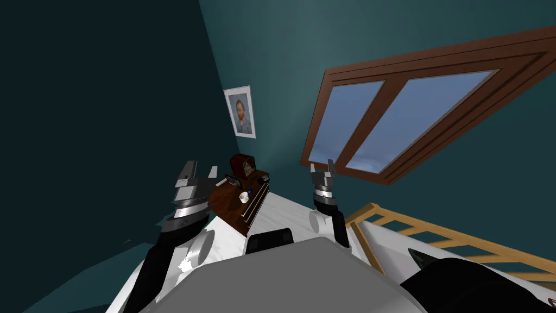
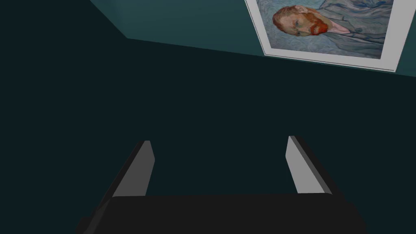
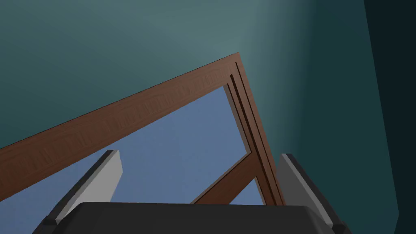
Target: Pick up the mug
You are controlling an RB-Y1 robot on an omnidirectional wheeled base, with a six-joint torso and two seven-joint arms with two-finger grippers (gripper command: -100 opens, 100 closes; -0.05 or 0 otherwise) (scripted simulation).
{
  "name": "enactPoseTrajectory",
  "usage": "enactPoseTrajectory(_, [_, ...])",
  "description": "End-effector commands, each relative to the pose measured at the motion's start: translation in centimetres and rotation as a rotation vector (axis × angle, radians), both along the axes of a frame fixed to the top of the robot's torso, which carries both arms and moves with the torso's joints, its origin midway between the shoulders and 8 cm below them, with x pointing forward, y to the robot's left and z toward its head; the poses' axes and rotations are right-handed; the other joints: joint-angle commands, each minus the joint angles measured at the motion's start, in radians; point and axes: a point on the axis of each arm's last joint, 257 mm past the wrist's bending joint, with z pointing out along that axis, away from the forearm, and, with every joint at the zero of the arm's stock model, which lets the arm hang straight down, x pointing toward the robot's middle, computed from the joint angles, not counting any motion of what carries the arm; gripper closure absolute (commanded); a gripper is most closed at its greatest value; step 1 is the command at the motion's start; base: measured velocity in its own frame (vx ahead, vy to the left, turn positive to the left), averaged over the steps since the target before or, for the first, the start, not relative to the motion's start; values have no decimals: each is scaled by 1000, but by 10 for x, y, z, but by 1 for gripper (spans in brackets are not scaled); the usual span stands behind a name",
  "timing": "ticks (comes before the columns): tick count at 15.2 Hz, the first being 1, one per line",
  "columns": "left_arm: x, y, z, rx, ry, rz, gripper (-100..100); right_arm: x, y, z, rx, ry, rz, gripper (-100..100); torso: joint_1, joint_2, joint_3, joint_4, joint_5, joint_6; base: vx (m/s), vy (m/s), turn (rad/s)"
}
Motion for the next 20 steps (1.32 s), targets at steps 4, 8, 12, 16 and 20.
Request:
enactPoseTrajectory(4, [25,16,-39,-10,137,-9,-100,0,0,0,0,0,0,0,0,-2,-1,-1,0,0,33,-4,-71])
enactPoseTrajectory(8, [38,31,-66,-38,224,-3,-100,0,0,0,0,0,0,0,0,-4,-2,-1,0,0,44,-3,-72])
enactPoseTrajectory(12, [55,62,-114,-102,367,18,-100,0,0,0,0,0,0,0,0,-4,-2,-1,0,0,50,-6,-89])
enactPoseTrajectory(16, [65,88,-159,-168,498,45,-100,0,0,0,0,0,0,0,0,-6,-3,-1,0,0,69,1,-104])
enactPoseTrajectory(20, [67,116,-201,-244,609,75,-100,0,0,0,0,0,0,0,0,-5,-3,-1,0,0,66,-4,-101])
